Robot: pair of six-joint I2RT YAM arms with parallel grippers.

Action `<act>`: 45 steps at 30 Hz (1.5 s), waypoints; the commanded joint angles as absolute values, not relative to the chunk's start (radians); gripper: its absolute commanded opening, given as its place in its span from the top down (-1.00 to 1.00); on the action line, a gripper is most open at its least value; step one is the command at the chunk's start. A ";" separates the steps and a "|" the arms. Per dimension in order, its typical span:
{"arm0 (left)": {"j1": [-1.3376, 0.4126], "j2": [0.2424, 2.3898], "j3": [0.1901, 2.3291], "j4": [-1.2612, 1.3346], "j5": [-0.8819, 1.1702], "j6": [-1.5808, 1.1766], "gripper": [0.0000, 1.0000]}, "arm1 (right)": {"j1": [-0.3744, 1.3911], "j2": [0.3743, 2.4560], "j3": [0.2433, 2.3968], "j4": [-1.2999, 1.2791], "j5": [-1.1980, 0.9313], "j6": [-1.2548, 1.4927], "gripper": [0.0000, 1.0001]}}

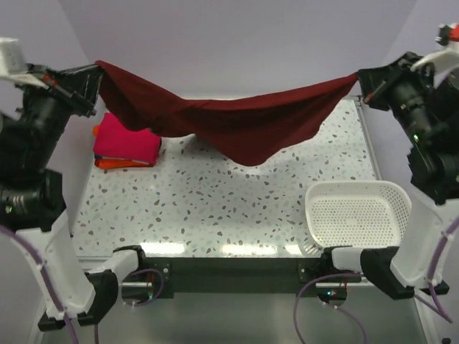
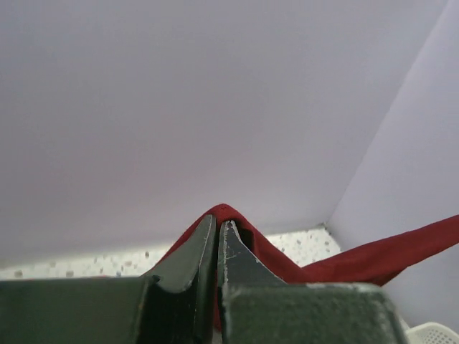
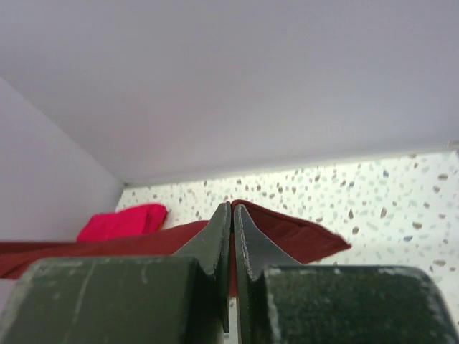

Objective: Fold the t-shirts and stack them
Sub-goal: Flatten the tshirt out

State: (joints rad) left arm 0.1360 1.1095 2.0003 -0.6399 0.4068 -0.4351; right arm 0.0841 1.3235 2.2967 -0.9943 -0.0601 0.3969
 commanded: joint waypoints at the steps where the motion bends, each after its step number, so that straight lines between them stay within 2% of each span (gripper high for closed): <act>1: 0.141 1.055 2.118 -0.592 0.456 -0.469 1.00 | 0.086 1.237 2.393 -0.948 0.020 0.354 1.00; 5: 0.141 1.063 2.235 -0.572 0.465 -0.517 1.00 | 0.101 1.218 2.460 -0.931 0.064 0.341 1.00; 9: 0.141 1.077 2.226 -0.482 0.475 -0.564 1.00 | 0.115 1.239 2.497 -0.920 0.083 0.337 1.00; 17: 0.141 1.199 1.969 -0.397 0.555 -0.552 1.00 | 0.117 1.347 2.381 -0.913 0.002 0.377 1.00; 22: 0.108 1.334 1.901 -0.319 0.572 -0.508 1.00 | 0.117 1.410 2.201 -0.818 -0.021 0.403 1.00; 26: 0.014 1.477 2.015 -0.348 0.508 -0.427 1.00 | 0.117 1.492 2.157 -0.776 -0.018 0.419 1.00; 32: -0.038 1.644 2.231 -0.380 0.477 -0.400 1.00 | 0.117 1.630 2.267 -0.752 -0.020 0.442 1.00; 38: -0.038 1.625 2.269 -0.376 0.462 -0.365 1.00 | 0.117 1.654 2.370 -0.750 -0.038 0.445 1.00; 45: -0.038 1.424 2.181 -0.382 0.437 -0.315 1.00 | 0.115 1.488 2.310 -0.747 -0.049 0.431 1.00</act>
